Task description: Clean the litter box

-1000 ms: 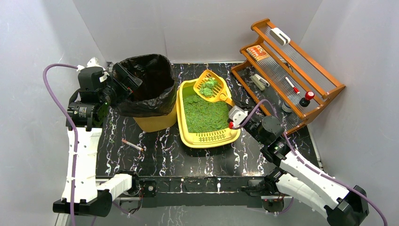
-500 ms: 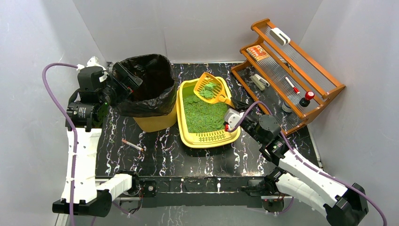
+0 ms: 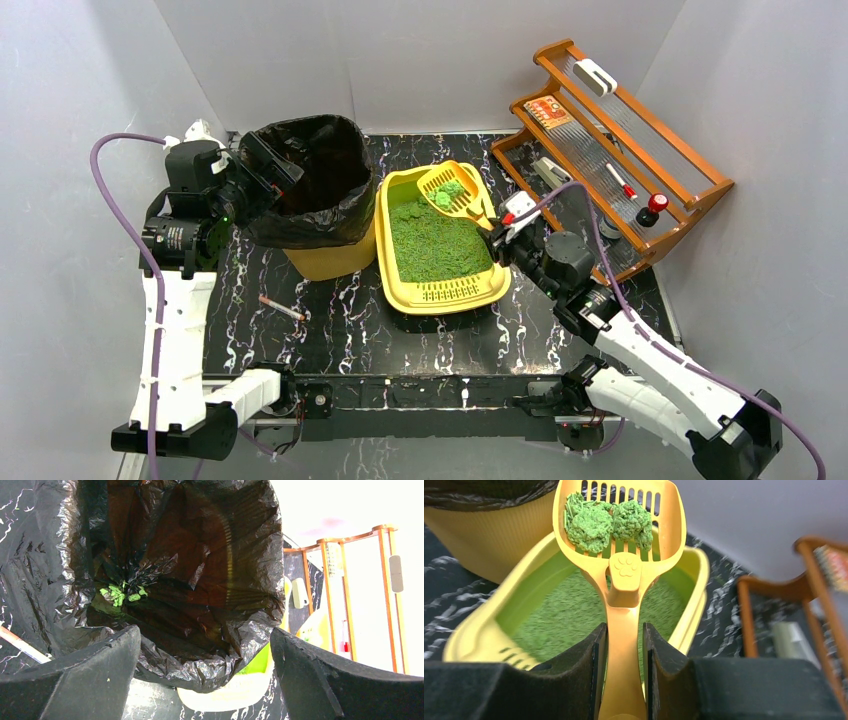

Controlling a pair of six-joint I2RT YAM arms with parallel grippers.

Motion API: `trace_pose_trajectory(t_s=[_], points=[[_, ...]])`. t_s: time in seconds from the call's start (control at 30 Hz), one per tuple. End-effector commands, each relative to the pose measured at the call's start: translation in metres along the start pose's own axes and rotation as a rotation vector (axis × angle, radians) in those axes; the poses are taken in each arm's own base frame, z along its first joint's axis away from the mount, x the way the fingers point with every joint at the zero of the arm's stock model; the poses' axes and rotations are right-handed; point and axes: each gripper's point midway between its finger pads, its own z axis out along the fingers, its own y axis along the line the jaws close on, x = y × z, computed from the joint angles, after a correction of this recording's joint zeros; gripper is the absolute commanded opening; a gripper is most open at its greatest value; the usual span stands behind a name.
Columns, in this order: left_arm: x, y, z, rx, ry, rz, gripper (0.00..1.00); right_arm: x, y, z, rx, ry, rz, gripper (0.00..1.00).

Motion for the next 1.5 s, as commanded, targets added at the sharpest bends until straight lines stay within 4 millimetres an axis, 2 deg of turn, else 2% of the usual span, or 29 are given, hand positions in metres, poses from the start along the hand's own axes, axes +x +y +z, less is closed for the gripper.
trace_pose_trajectory(t_s=[0.0, 0.47, 0.7, 0.87, 1.07, 1.27, 1.47], points=[[-0.005, -0.005, -0.008, 0.014, -0.015, 0.011, 0.98, -0.017, 0.01, -0.009, 0.005, -0.049, 0.348, 0.0], [-0.006, -0.003, -0.014, 0.013, -0.03, 0.008, 0.98, -0.01, 0.049, -0.002, -0.115, 0.083, 0.712, 0.0], [-0.006, -0.004, -0.016, 0.014, -0.032, 0.008, 0.98, -0.004, 0.048, -0.003, -0.096, 0.095, 0.738, 0.0], [-0.006, -0.004, -0.017, 0.016, -0.033, 0.008, 0.98, -0.001, 0.039, -0.004, -0.053, 0.075, 0.69, 0.0], [-0.006, -0.004, -0.018, 0.017, -0.036, 0.008, 0.98, -0.009, 0.029, -0.006, -0.058, -0.011, 0.504, 0.0], [-0.006, -0.004, -0.019, 0.016, -0.036, 0.008, 0.98, -0.036, 0.011, -0.01, -0.066, -0.144, 0.1, 0.0], [-0.007, -0.004, -0.019, 0.017, -0.039, 0.008, 0.98, -0.049, -0.009, -0.01, -0.029, -0.168, -0.317, 0.0]])
